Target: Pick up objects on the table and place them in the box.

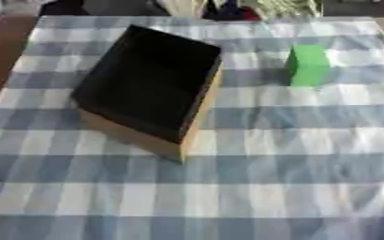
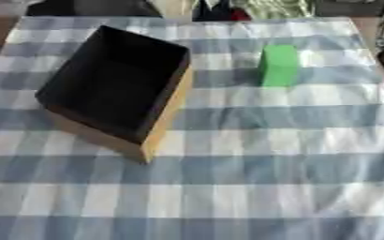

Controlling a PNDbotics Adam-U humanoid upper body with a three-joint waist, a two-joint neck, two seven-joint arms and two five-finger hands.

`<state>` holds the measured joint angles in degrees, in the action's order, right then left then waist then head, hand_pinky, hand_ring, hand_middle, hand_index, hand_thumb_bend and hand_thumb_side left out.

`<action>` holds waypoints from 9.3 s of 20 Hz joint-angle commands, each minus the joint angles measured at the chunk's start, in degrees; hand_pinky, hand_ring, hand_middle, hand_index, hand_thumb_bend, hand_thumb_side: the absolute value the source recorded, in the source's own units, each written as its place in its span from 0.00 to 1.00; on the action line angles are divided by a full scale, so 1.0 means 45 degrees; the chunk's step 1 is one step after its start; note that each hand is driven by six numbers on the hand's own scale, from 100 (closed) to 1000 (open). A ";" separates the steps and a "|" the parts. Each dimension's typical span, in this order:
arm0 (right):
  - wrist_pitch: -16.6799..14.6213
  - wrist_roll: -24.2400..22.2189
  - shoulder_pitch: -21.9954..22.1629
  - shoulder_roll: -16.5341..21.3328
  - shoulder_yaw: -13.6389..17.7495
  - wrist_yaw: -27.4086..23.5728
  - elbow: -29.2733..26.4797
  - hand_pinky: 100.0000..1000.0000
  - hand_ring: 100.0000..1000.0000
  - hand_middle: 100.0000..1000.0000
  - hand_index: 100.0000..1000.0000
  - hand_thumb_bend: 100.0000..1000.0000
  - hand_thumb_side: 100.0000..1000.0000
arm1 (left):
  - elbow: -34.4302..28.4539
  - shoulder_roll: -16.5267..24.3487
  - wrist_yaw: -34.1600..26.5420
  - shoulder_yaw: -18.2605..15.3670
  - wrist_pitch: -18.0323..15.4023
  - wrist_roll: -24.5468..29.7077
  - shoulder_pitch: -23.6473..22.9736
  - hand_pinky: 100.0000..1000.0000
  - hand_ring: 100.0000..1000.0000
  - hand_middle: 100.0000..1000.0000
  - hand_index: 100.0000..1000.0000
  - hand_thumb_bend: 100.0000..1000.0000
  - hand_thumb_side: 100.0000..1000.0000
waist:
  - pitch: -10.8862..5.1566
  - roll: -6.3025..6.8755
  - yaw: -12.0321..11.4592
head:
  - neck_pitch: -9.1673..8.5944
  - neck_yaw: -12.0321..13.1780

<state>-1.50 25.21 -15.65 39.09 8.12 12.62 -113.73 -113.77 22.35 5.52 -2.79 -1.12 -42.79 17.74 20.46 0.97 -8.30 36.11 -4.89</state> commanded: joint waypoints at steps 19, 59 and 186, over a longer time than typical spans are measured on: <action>0.3079 -0.8398 -0.1836 0.5707 -0.1158 0.1713 -0.0192 0.95 0.94 0.88 0.93 0.00 0.00 | -0.0182 0.0402 -0.0057 0.0034 0.0036 0.0214 0.0117 0.63 0.68 0.59 0.77 0.18 0.42 | -0.0575 -0.0212 -0.0030 | -0.0041 -0.0100; 0.2536 -1.6418 -0.6946 0.5226 -0.4719 0.5396 0.3936 1.00 1.00 0.92 0.99 0.39 0.03 | -0.0182 0.0338 -0.0232 0.0238 0.0106 0.0528 0.0223 0.62 0.68 0.59 0.76 0.15 0.42 | -0.0484 -0.0331 -0.0469 | -0.0232 -0.0571; 0.0881 -1.6169 -1.2458 -0.3085 -0.6786 0.8481 0.9368 0.99 0.97 0.88 1.00 0.23 0.39 | -0.0182 -0.0074 -0.0695 0.0493 0.0282 0.0981 0.0698 0.61 0.68 0.58 0.75 0.10 0.44 | -0.0260 -0.0551 -0.1406 | -0.0472 -0.1724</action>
<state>2.96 -47.63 -70.10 24.46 -22.96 49.90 -71.33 -113.77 21.15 2.61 -0.27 0.26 -38.56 20.19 20.32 -1.80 -14.52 34.56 -12.75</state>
